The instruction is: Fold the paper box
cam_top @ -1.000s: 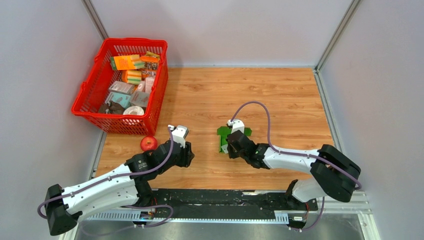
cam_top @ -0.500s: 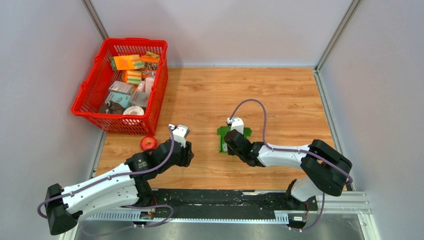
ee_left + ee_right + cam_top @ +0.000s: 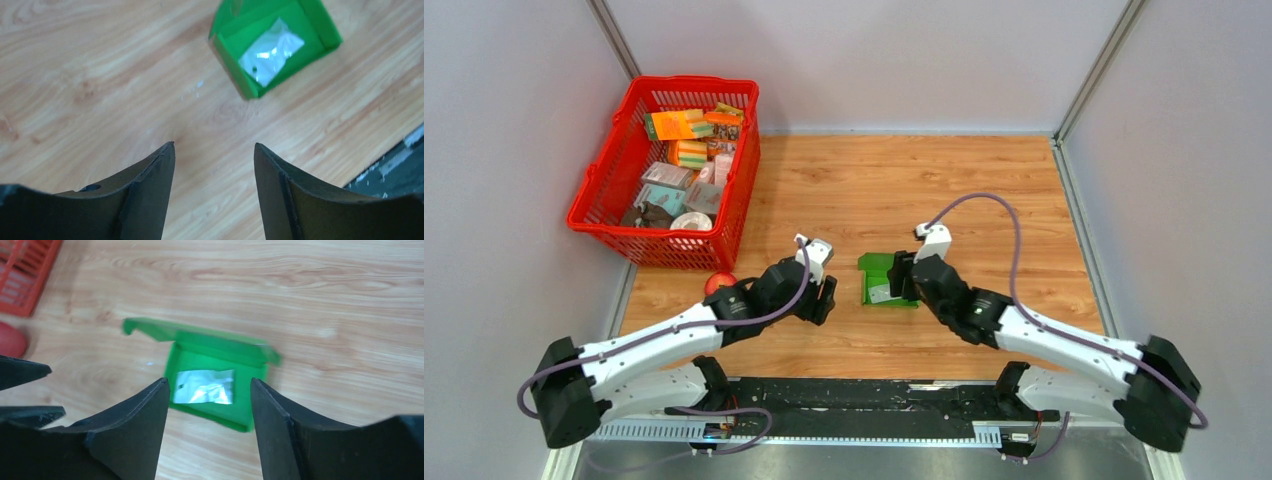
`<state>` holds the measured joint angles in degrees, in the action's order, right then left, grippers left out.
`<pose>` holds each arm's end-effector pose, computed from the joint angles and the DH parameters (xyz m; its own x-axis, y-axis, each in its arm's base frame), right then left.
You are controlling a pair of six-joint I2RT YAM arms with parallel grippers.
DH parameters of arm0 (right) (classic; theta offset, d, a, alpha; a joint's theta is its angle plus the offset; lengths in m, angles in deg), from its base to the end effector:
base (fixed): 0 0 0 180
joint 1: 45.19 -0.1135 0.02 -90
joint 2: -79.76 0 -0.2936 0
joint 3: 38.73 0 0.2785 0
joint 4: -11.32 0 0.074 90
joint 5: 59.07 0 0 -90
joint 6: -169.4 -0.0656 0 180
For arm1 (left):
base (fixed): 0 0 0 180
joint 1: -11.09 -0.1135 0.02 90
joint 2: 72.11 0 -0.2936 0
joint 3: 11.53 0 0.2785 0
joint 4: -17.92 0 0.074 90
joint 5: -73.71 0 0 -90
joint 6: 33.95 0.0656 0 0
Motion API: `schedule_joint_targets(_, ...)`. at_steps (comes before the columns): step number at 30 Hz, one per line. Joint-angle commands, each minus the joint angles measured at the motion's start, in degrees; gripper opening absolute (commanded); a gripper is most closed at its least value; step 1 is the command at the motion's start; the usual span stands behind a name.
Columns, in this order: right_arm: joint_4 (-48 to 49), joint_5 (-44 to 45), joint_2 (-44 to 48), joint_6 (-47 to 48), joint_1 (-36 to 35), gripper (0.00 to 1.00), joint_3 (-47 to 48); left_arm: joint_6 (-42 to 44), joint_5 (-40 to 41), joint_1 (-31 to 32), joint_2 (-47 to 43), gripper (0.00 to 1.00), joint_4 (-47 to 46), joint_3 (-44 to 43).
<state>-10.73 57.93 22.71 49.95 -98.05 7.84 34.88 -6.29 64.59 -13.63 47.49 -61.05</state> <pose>0.1722 0.1780 0.2380 -0.5183 0.0412 -0.8542 -0.2576 0.9449 0.2019 0.1579 -0.1942 0.2341 -0.6022 0.2160 -0.7686 0.5291 0.8289 -0.1816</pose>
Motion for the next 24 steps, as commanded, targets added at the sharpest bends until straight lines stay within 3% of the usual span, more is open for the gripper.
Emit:
schedule_joint_targets(1, -3.05, -6.94, 6.42, 1.85, 8.54, 0.64, -5.21, 5.61, -9.73, -5.32, 8.72, 0.64, -11.58, -5.72)
schedule_joint_targets(2, -2.44, -9.49, 7.74, 2.2, 12.39, 0.64, -6.26, 6.05, -12.09, -6.37, 10.5, 0.61, -13.07, -7.38)
schedule_joint_targets(5, 2.04, -14.69, 8.02, 5.53, 15.24, 0.63, -7.41, 9.29, -15.8, -7.35, 16.48, 0.56, -14.74, -10.45)
schedule_joint_targets(10, 4.5, -13.64, 4.77, 13.17, 15.51, 0.55, -6.62, 13.61, -17.12, -7.44, 23.07, 0.59, -16.16, -13.1)
schedule_joint_targets(14, 9.07, -13.73, 1.43, 13.81, 15.95, 0.52, -7.32, 15.71, -13.97, -7.35, 26.51, 0.59, -15.64, -14.95)
schedule_joint_targets(24, 18.92, -9.6, -7.1, 15.65, 16.3, 0.56, -7.94, 19.67, -12.63, -7.44, 31.25, 0.54, -14.32, -18.64)
